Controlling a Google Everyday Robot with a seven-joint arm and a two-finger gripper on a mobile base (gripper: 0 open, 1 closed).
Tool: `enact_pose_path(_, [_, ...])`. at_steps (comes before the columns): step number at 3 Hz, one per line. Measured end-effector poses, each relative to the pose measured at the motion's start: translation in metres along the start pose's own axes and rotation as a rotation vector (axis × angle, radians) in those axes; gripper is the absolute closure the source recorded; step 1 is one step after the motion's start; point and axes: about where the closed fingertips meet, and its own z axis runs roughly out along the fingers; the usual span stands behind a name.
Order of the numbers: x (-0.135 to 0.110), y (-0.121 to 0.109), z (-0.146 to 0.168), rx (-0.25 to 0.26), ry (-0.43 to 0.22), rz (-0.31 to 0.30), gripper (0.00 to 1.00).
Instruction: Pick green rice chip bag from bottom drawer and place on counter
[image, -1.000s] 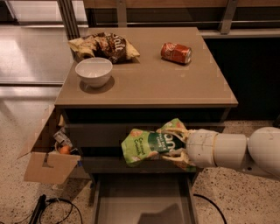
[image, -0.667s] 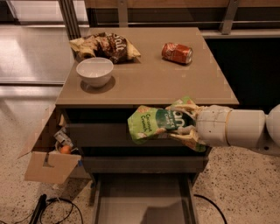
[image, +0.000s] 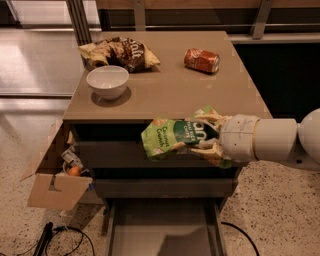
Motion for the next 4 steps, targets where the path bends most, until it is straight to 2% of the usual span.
enact_pose_path(1, [-0.009,-0.031,0.004,0.006,0.008,-0.021,1.0])
enact_pose_path(2, [-0.025,-0.09,0.014,0.028,0.012,-0.04,1.0])
enact_pose_path(3, [-0.026,-0.138,0.025,0.035,0.021,-0.03,1.0])
enact_pose_path(4, [-0.002,-0.17,0.042,0.056,0.047,0.027,1.0])
